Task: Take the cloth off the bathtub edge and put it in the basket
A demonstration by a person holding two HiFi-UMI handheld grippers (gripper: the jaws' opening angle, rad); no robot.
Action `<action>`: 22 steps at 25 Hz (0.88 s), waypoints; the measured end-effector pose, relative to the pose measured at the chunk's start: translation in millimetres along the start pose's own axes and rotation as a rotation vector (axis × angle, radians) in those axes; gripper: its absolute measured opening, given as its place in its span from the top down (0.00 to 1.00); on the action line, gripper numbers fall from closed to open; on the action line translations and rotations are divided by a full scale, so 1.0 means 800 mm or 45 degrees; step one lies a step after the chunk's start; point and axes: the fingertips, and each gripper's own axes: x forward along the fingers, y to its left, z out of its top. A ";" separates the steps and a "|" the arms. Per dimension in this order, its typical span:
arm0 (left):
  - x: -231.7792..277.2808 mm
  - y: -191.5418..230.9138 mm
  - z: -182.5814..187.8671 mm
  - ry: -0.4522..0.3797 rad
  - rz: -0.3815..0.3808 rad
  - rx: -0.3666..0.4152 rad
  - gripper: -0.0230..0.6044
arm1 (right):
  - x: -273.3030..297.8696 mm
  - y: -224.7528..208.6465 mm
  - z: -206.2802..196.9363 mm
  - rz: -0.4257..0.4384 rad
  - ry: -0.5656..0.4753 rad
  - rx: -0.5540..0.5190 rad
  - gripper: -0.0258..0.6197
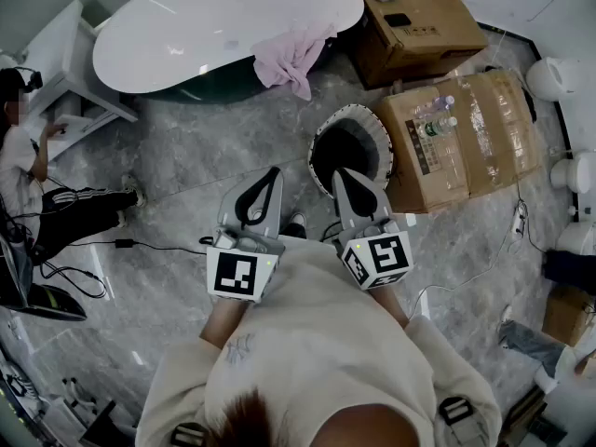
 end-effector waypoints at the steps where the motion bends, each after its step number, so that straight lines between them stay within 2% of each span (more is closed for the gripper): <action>1: 0.000 0.000 0.000 -0.001 0.003 -0.001 0.89 | 0.000 0.000 0.000 0.000 0.001 -0.001 0.96; 22: 0.003 -0.002 0.006 -0.008 0.014 -0.012 0.89 | -0.003 -0.008 0.004 0.000 -0.028 -0.016 0.96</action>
